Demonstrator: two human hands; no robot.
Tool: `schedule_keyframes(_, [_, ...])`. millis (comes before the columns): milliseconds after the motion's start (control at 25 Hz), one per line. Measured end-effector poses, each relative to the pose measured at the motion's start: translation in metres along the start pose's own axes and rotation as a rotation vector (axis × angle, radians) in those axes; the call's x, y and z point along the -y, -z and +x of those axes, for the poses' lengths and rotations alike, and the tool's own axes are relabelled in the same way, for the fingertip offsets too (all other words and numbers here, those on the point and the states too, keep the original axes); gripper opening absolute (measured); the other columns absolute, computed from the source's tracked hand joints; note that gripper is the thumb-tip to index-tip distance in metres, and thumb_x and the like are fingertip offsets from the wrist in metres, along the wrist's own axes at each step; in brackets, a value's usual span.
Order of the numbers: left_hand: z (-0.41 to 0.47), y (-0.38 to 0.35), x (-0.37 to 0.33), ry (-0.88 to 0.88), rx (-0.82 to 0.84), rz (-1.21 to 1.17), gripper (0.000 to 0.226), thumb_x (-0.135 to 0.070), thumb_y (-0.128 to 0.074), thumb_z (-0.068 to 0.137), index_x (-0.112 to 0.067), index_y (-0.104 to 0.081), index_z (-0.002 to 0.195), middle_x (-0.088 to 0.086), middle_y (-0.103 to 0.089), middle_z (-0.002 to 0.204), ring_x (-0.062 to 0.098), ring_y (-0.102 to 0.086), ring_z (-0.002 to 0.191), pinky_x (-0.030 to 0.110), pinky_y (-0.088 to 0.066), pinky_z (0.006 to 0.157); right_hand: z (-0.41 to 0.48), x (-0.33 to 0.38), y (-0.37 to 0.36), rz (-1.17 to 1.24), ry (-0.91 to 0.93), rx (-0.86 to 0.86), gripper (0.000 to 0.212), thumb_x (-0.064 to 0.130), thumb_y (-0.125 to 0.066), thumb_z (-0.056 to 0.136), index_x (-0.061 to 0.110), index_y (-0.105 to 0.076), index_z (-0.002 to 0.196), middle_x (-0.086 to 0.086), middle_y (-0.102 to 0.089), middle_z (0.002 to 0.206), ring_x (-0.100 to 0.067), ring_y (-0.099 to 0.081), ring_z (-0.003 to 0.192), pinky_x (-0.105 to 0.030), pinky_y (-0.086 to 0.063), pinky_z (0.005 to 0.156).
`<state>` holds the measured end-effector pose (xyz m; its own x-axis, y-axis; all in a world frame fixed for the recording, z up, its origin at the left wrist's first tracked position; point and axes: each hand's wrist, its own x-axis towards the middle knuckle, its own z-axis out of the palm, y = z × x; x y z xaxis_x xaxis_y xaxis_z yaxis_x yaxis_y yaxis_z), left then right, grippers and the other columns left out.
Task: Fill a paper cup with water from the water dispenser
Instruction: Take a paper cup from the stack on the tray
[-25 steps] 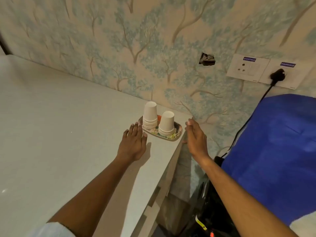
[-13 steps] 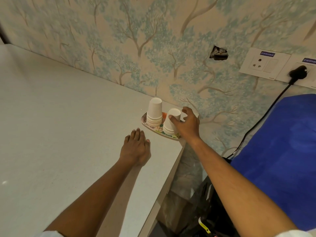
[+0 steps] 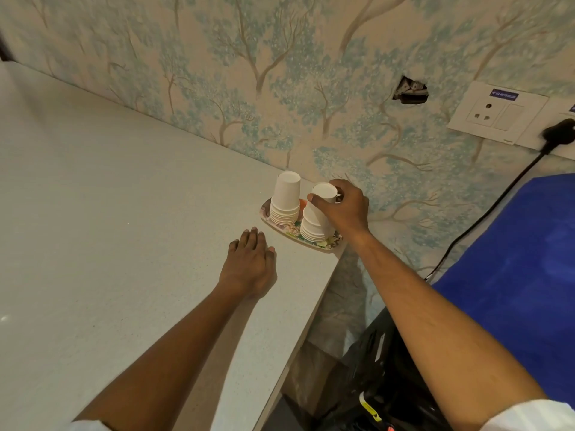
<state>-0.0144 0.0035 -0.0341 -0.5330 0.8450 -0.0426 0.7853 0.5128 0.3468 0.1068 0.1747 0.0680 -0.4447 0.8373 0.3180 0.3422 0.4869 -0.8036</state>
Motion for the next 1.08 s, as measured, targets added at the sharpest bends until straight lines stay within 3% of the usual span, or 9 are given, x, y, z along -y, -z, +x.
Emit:
schedule_keyframes(80, [0.0,0.0,0.0,-0.001,0.0,-0.003,0.063,-0.04,-0.013,0.11,-0.007,-0.01,0.163,0.013,-0.006,0.173,0.028,-0.002,0.161,0.045,-0.003,0.128,0.001,0.005,0.003,0.008,0.032,-0.021,0.041,0.033,-0.089,0.078,0.01,-0.073,0.109,0.004,-0.07,0.098,-0.013,-0.064,0.089,-0.004,-0.04,0.062])
schedule_keyframes(160, [-0.001,-0.001,0.0,-0.001,-0.006,0.0,0.063,-0.041,-0.013,0.11,-0.007,-0.011,0.163,0.013,-0.006,0.173,0.029,-0.002,0.16,0.045,-0.003,0.129,0.0,0.009,0.006,0.038,0.064,-0.05,0.041,0.034,-0.088,0.078,0.012,-0.073,0.11,0.005,-0.071,0.1,-0.012,-0.064,0.089,-0.001,-0.04,0.063])
schedule_keyframes(360, [0.001,-0.001,0.001,0.003,0.003,-0.021,0.068,-0.047,-0.013,0.109,-0.007,-0.012,0.164,0.012,-0.007,0.173,0.028,-0.003,0.161,0.046,-0.004,0.129,-0.007,0.018,0.017,0.138,0.121,-0.136,0.042,0.037,-0.088,0.078,0.018,-0.072,0.112,0.011,-0.07,0.102,-0.013,-0.067,0.093,-0.021,-0.055,0.077])
schedule_keyframes(480, [0.004,0.003,-0.001,0.034,0.007,-0.058,0.079,-0.06,-0.016,0.105,-0.007,-0.014,0.164,0.012,-0.009,0.173,0.029,-0.005,0.16,0.047,-0.005,0.128,-0.012,0.025,0.032,0.239,0.13,-0.205,0.04,0.035,-0.088,0.078,0.021,-0.072,0.112,0.011,-0.072,0.103,-0.012,-0.07,0.097,-0.023,-0.057,0.079])
schedule_keyframes(600, [0.01,0.009,-0.002,0.075,-0.011,-0.169,0.077,-0.058,-0.024,0.106,0.0,-0.033,0.156,0.021,-0.032,0.165,0.036,-0.029,0.153,0.051,-0.022,0.124,-0.019,0.024,0.049,0.373,0.08,-0.219,0.037,0.033,-0.089,0.078,0.025,-0.073,0.11,0.01,-0.076,0.105,-0.01,-0.072,0.101,-0.027,-0.06,0.084])
schedule_keyframes(720, [0.005,0.014,-0.006,0.103,-0.14,-0.279,0.062,-0.055,-0.032,0.105,-0.005,-0.059,0.128,0.02,-0.067,0.129,0.038,-0.062,0.118,0.048,-0.048,0.101,-0.03,0.017,0.066,0.551,-0.042,-0.21,0.037,0.03,-0.089,0.078,0.023,-0.073,0.111,0.002,-0.078,0.11,-0.015,-0.075,0.103,-0.034,-0.063,0.08])
schedule_keyframes(920, [-0.03,0.042,-0.051,-0.03,-0.399,-0.435,0.055,-0.066,-0.051,0.093,-0.019,-0.076,0.106,-0.004,-0.077,0.078,0.018,-0.075,0.08,0.034,-0.06,0.077,-0.064,0.015,0.097,0.986,-0.406,-0.195,0.026,0.022,-0.079,0.089,0.006,-0.069,0.108,-0.011,-0.073,0.108,-0.024,-0.071,0.102,-0.029,-0.06,0.075])
schedule_keyframes(1000, [-0.046,0.053,-0.083,-0.19,-0.372,-0.597,0.047,-0.064,-0.067,0.087,-0.023,-0.074,0.108,-0.009,-0.077,0.081,0.004,-0.073,0.08,0.029,-0.06,0.076,-0.083,0.016,0.11,1.203,-0.541,-0.168,0.026,0.026,-0.074,0.093,0.006,-0.066,0.108,-0.015,-0.07,0.11,-0.025,-0.069,0.102,-0.031,-0.059,0.081])
schedule_keyframes(1080, [-0.062,0.057,-0.117,-0.3,-0.301,-0.768,0.059,-0.061,-0.08,0.077,-0.024,-0.069,0.122,-0.011,-0.078,0.101,-0.003,-0.072,0.097,0.022,-0.06,0.081,-0.107,0.016,0.12,1.362,-0.659,-0.118,0.039,0.034,-0.071,0.095,0.004,-0.064,0.117,-0.017,-0.069,0.109,-0.024,-0.068,0.094,-0.03,-0.058,0.079])
